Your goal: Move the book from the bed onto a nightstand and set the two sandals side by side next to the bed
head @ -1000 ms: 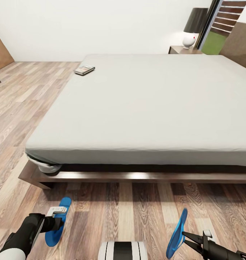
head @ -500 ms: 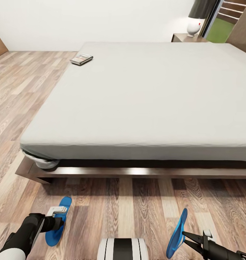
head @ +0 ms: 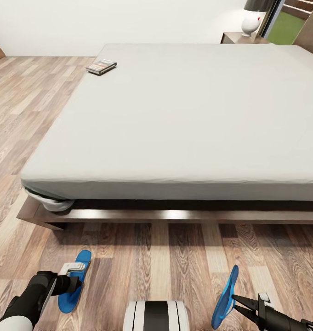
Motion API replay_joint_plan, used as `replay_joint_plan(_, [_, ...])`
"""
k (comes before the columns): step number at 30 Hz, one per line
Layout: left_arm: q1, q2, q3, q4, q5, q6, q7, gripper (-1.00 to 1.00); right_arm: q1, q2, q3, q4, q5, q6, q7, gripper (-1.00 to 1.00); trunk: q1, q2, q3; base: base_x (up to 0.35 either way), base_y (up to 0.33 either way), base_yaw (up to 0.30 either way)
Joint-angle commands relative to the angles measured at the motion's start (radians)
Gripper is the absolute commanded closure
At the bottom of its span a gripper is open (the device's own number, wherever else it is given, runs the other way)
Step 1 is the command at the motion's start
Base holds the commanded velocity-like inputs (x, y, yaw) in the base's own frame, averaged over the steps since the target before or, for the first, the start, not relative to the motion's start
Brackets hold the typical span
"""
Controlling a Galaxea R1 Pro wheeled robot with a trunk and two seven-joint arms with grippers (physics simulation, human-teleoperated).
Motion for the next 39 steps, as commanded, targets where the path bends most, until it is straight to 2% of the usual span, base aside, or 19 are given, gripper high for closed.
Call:
replay_joint_plan(1, [-0.001, -0.001, 0.004, -0.002, -0.01, 0.003, -0.01, 1.0, 0.0, 0.0, -0.001, 0.0, -0.004, 0.009, 0.002, 1.0, 0.0, -0.001, -0.005, 0.0, 0.0, 0.0])
replay_joint_plan(6, [-0.001, -0.001, 0.004, -0.003, -0.01, 0.003, -0.01, 1.0, 0.0, 0.0, -0.001, 0.0, -0.004, 0.009, 0.002, 1.0, 0.002, -0.002, -0.024, 0.0, 0.0, 0.0])
replay_joint_plan(24, [0.0, -0.001, 0.004, -0.003, -0.01, 0.0, -0.009, 1.0, 0.0, 0.0, -0.001, 0.0, -0.004, 0.009, 0.002, 1.0, 0.002, -0.002, -0.024, 0.001, 0.0, 0.0])
replay_joint_plan(39, [-0.001, -0.001, 0.004, -0.004, -0.01, 0.0, -0.01, 1.0, 0.0, 0.0, -0.001, 0.0, -0.004, 0.009, 0.002, 1.0, 0.002, -0.002, -0.024, 0.086, 0.07, 0.0])
